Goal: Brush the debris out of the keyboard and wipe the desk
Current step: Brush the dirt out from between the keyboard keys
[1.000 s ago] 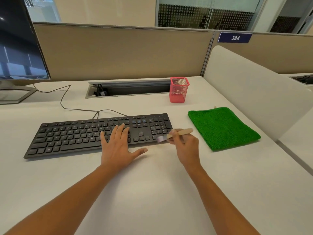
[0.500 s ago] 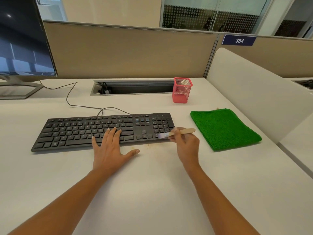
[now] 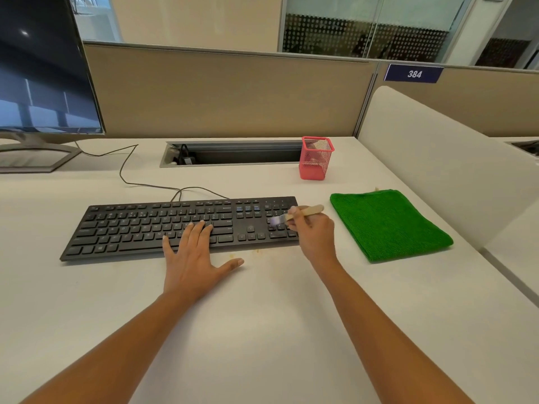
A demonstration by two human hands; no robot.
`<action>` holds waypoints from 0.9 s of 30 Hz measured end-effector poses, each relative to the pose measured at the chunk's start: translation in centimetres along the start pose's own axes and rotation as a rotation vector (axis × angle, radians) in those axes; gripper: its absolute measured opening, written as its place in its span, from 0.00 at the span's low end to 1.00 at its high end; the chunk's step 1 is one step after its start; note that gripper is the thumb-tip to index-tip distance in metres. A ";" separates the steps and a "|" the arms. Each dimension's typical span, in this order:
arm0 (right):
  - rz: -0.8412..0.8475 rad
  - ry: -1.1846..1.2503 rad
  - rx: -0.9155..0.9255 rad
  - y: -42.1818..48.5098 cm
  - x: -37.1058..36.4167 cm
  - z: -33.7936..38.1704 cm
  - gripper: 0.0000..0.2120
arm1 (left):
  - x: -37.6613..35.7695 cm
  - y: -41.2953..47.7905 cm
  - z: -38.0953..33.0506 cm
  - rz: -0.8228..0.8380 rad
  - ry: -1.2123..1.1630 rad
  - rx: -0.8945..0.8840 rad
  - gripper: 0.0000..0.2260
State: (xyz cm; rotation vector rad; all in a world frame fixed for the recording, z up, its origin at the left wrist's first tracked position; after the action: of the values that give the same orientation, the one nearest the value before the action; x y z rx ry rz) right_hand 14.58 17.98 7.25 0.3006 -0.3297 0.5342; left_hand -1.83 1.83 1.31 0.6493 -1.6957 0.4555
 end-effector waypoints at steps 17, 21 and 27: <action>0.039 0.095 -0.135 -1.8 0.9 -2.4 0.10 | -0.1 0.0 0.1 0.008 0.033 0.017 0.60; -0.291 0.027 -0.092 -2.6 5.5 -2.9 0.11 | 0.0 0.0 0.0 0.011 0.035 0.021 0.60; -0.125 -0.126 0.025 -3.9 1.5 -1.4 0.12 | -0.1 0.1 0.0 0.018 0.040 0.025 0.60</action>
State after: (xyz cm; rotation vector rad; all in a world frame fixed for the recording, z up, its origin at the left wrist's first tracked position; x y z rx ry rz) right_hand 18.27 15.94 5.79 0.3779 -0.4239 0.3977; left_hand -1.88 1.88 1.25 0.6397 -1.6611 0.4994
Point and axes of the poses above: each hand's wrist, its own y-axis towards the middle knuckle, its own x-axis out of the back of the hand, z = x × y, the point moved 7 cm from there along y, towards the middle knuckle, and after that the axes turned 7 degrees about z, right-handed, at the moved point
